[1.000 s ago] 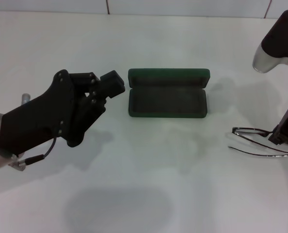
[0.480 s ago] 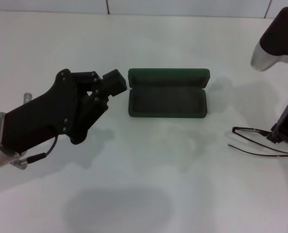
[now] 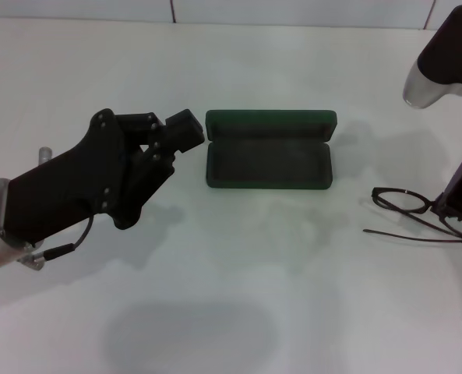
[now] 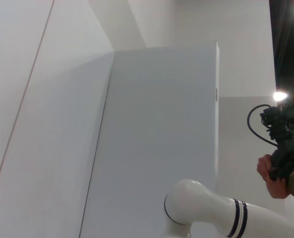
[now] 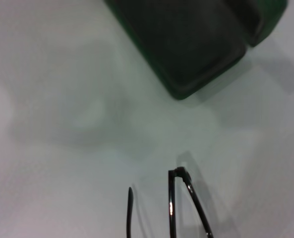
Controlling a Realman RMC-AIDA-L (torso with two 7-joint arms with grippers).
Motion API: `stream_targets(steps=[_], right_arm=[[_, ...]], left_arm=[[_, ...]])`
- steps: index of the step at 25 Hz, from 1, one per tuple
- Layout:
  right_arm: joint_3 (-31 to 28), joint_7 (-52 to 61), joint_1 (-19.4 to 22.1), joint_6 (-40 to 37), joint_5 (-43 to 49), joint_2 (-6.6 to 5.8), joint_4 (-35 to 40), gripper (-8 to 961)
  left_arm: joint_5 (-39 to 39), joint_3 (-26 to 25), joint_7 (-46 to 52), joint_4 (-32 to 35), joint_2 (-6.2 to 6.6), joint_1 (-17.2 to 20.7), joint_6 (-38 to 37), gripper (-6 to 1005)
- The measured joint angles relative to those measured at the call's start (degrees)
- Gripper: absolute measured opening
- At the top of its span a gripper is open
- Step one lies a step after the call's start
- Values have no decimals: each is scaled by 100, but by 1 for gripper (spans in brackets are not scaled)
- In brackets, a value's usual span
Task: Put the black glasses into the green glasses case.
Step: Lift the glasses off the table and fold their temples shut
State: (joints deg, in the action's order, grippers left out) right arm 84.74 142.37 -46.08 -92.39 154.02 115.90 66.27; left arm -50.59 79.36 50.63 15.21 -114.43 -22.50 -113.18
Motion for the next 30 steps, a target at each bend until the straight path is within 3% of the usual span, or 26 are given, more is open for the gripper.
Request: stream_targets(steps=[7,12,14,17,18,21,22,26,30], right_arm=[[-93,-48,301,113,-170,-24,559,48],[-717,-201,623,-33,-734,-42,1071,44],[-1548,-862,1039,-26,-2078,-40,1220,43],[-1812,-1425,1351,225,-3114,-20,1081,41],[-1794,-1551,1420,326,-3307,-7,1035,40],[-1595,-2043,1530,757,-4031,17,722,39],[-1498,-2196,1512,860,-4327,17,575,39],[-1346,-2749,1388,997,-5220,4,137,38],[-1295,-3128,1317,899,-5821,6,-104,37]], left_arm=[[-6,0,0,0,-6,24,0,27],[-11,11,-7,0,-45,5,0,27],[-23,29,-9,0,-87,-52,-1,27],[-96,47,-9,6,-156,-193,-1,27],[-294,52,-9,14,-246,-452,-2,27],[-470,52,-9,7,-312,-649,-1,27],[-690,40,-10,0,-405,-872,50,27],[-806,50,-9,-6,-518,-1016,259,27],[-806,49,9,-41,-546,-1035,461,27]])
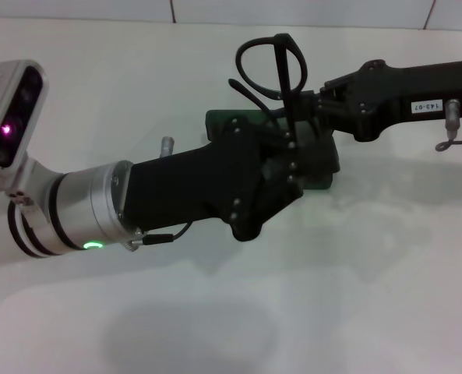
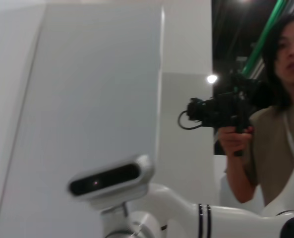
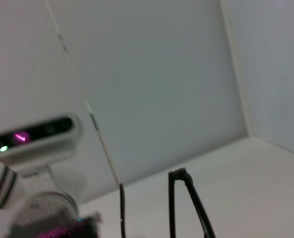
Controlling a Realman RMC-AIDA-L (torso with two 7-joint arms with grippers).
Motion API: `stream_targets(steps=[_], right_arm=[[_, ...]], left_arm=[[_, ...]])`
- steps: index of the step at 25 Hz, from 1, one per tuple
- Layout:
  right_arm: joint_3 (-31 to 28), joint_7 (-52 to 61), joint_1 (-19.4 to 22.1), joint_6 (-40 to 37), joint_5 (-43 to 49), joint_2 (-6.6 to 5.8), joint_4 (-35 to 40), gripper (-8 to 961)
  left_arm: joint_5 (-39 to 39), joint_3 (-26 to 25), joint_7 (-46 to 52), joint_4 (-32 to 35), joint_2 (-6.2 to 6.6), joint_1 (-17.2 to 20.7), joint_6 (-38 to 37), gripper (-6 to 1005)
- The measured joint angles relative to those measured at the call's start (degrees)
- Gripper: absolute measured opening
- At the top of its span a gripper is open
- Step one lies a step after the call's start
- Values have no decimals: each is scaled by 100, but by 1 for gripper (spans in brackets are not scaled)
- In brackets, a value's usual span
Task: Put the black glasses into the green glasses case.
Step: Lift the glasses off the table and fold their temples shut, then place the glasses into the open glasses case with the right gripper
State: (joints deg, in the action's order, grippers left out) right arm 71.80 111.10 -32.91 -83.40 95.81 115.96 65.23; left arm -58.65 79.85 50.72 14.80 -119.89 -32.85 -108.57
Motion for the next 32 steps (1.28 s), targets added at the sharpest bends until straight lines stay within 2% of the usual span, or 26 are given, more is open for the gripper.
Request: stream_targets(steps=[13,26,32], right_arm=[[32,-305,-71,-420,-413,-1,-137,37],[36,-375,-61,-458,-450,2,-143,37],[-4,-411,-113,-347,-433,-24,-256,37]], left_arm=[[410,-49,88,-239,12,35,261,27],[466,-49,114,-250,1,75,284,27],[470,-49,114,-239,28,254,134,27]])
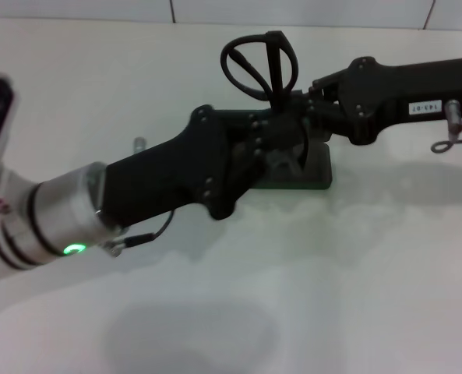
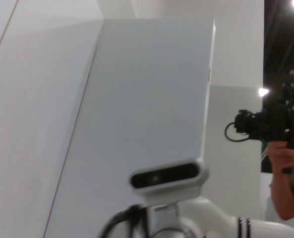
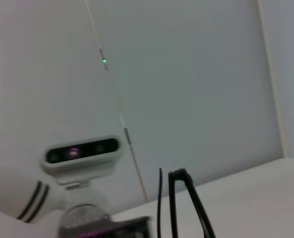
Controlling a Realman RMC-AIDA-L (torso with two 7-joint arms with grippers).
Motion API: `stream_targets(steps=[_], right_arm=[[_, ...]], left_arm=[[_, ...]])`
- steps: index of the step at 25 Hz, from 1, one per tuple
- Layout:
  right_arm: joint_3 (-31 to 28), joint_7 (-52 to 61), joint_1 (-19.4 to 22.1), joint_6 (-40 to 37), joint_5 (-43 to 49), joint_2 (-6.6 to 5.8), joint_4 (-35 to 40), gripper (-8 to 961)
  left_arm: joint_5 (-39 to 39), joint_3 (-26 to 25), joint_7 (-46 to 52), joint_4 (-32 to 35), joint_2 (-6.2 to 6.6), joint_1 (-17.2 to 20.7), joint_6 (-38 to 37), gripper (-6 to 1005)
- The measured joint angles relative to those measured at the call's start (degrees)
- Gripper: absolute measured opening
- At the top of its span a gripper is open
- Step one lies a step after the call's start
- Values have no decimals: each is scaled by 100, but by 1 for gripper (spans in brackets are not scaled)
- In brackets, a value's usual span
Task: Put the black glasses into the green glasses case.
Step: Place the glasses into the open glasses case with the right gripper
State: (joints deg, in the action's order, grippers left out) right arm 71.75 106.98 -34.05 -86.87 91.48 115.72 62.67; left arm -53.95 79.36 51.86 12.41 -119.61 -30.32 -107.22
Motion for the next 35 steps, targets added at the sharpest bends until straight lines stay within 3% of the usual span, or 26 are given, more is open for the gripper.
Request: stream_targets(steps=[5,10,15,20,25,35], right_arm=[[28,-183,-322,345,286,-32,-310,37],[394,41,-1092,871,1665,-2,-481,37],[1683,1055,-2037,1887,3306,43,-746,38],[3180,2101,-2735,2779,4249,48,-1000,38],[3465,2151,-2906,2995,4230,48,-1182,38],[3849,2215,-2873,3264,4160,47,-1300,38]], left_arm=[[35,-39,-50,59,155,359,-450,27],[71,-306,-65,62,272,718,-565,28],[71,-441,-152,31,314,1014,-589,28],[75,-447,-243,11,293,1141,-574,28],[73,-448,-254,8,293,1146,-572,28],[83,-448,-220,7,298,1085,-554,28]])
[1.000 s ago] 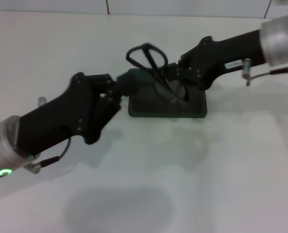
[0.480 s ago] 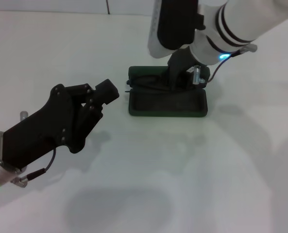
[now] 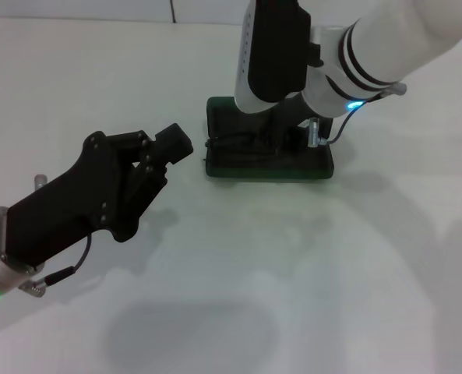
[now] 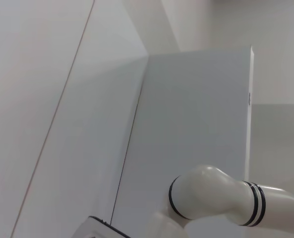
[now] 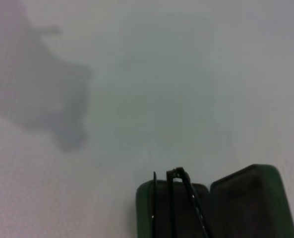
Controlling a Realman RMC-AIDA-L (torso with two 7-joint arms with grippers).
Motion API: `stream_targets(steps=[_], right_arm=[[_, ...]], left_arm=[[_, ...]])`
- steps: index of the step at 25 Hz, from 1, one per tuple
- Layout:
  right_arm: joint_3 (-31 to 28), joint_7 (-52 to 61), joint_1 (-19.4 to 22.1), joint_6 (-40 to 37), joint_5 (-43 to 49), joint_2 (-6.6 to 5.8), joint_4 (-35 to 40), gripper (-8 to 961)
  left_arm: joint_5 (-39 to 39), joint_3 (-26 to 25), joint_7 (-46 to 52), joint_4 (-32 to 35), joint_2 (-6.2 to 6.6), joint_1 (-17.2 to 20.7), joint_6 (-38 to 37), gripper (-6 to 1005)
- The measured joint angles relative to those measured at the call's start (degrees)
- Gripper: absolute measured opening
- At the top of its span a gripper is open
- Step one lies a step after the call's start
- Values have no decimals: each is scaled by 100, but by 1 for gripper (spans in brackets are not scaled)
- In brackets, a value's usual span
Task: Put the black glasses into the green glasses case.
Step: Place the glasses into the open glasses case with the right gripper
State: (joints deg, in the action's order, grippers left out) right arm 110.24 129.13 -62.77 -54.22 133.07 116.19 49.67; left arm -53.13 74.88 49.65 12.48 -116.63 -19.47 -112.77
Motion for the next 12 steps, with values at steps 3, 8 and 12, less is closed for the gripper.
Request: stream_targets(steps=[3,8,12], right_arm=[[58,18,15,27,38,0,0,38],[97,23,46,-14,70,0,116,38],[115,65,55,-92,95,0,190,38]], left_arm=[[0,0,8,0,-2,-11,0,27],[6,-34,56,10,-2,-15,-1,27],[7,-94,77,5,3,-13,-3,27]])
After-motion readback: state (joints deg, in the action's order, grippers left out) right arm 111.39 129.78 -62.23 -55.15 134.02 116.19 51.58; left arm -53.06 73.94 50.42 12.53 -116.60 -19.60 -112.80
